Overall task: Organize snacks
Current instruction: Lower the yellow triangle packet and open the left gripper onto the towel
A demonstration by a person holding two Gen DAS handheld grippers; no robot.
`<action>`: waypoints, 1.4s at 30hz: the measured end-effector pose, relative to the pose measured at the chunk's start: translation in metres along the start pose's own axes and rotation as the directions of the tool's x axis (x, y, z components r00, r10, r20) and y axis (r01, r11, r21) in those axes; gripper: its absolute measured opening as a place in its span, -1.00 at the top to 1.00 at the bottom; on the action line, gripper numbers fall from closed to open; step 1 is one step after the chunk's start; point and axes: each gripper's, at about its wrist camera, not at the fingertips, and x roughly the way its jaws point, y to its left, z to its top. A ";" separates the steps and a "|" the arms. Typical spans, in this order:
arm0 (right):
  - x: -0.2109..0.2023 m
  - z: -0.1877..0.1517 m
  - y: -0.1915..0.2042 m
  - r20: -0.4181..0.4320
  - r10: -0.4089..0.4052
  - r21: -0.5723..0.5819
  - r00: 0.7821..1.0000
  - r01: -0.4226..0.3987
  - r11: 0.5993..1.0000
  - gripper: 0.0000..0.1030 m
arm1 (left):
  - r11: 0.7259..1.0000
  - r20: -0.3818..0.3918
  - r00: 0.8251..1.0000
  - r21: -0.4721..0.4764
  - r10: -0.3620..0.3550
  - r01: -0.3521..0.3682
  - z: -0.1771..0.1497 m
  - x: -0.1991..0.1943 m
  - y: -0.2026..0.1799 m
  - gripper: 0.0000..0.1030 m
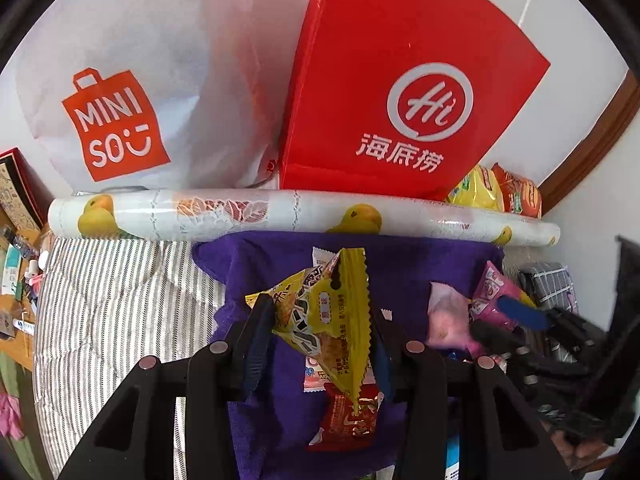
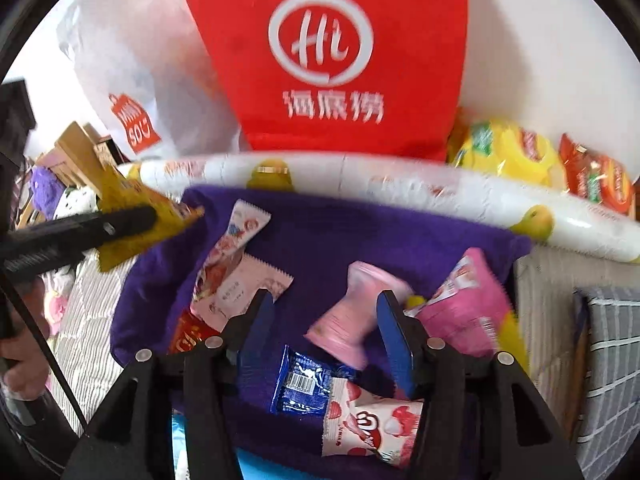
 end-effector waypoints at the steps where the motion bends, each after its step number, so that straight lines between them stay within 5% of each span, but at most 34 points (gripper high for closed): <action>1: -0.006 0.001 -0.002 0.014 -0.009 -0.002 1.000 0.009 1.000 -0.04 | 1.000 -0.004 1.000 0.005 0.001 -0.001 -0.001 0.002 -0.002 0.18; 13: -0.042 0.011 -0.020 0.130 -0.085 0.044 0.988 0.080 0.996 -0.19 | 0.998 -0.068 0.997 0.054 0.027 -0.023 -0.008 0.024 -0.019 0.18; 31: -0.043 0.009 -0.013 0.133 -0.076 0.036 0.988 0.072 0.997 -0.19 | 0.997 -0.098 0.995 0.069 0.029 -0.022 -0.009 0.024 -0.023 0.17; 42: -0.047 0.006 -0.010 0.165 -0.099 0.052 0.981 0.091 0.994 -0.20 | 0.992 -0.078 0.996 0.124 0.032 -0.022 -0.010 0.004 -0.036 -0.13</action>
